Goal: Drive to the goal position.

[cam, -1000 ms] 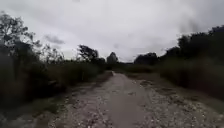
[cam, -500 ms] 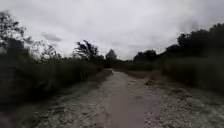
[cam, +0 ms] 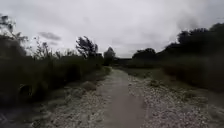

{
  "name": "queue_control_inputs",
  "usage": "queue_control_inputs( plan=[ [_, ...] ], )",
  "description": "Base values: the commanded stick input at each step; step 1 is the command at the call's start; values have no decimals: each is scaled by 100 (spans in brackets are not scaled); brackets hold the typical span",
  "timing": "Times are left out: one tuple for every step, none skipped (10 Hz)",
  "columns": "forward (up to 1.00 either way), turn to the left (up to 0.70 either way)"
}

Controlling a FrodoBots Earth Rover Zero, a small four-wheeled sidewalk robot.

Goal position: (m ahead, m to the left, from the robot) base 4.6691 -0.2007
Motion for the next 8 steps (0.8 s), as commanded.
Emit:
queue_control_inputs(
  plan=[
    [70,-28],
    [70,-13],
    [70,0],
    [70,0],
    [70,0],
    [70,0],
    [70,0],
    [70,0]
  ],
)
